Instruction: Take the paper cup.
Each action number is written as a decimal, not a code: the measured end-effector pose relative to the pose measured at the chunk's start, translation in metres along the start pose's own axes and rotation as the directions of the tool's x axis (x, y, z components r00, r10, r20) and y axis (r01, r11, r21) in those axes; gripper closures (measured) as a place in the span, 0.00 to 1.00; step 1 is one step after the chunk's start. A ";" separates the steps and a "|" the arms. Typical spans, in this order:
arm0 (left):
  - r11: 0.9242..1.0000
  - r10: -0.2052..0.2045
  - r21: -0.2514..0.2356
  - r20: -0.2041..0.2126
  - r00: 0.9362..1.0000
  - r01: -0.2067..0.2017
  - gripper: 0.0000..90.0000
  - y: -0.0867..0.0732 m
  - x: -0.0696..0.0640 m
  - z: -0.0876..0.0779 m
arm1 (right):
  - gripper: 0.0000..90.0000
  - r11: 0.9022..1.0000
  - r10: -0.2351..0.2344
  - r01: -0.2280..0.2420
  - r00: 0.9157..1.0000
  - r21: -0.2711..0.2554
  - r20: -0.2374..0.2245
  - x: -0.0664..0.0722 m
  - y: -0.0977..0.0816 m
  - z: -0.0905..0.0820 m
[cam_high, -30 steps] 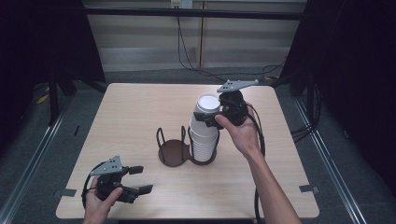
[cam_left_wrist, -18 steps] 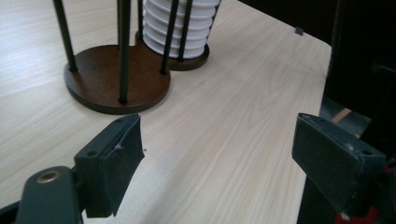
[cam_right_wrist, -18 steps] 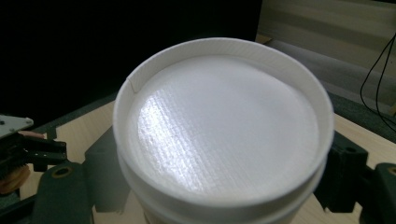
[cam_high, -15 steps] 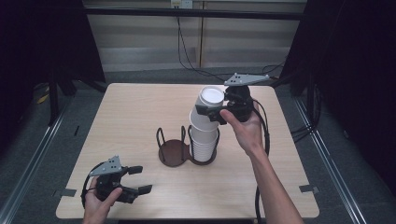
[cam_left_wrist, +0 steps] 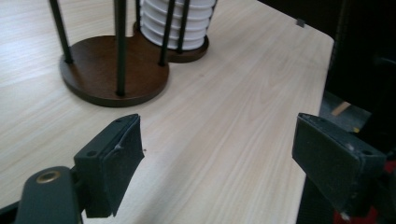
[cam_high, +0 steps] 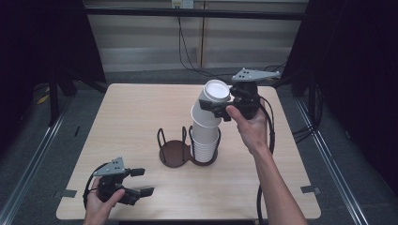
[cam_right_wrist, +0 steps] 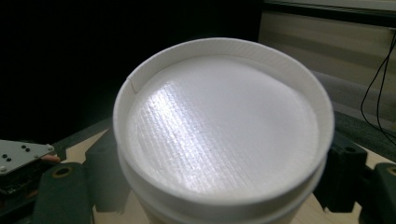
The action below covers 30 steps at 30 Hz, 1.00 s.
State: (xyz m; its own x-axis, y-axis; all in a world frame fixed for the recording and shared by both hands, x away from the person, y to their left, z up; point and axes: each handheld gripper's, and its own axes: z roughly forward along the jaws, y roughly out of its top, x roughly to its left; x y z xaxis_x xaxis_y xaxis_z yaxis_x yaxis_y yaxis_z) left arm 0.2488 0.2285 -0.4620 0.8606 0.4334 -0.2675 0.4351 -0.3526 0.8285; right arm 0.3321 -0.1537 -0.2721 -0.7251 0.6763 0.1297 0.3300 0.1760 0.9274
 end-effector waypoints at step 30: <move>1.000 -0.005 -0.019 -0.074 0.997 0.004 0.25 0.007 0.000 0.001 | 0.24 0.994 0.019 -0.020 1.000 -0.110 -0.008 -0.005 0.018 -0.034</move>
State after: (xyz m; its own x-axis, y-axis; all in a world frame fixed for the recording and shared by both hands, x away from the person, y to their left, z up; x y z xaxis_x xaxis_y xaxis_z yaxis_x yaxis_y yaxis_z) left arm 0.2521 0.2253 -0.4564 0.8361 0.4958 -0.2346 0.4336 -0.3354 0.8364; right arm 0.3207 -0.1781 -0.2439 -0.7232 0.6741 0.1501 0.2757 0.0826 0.9577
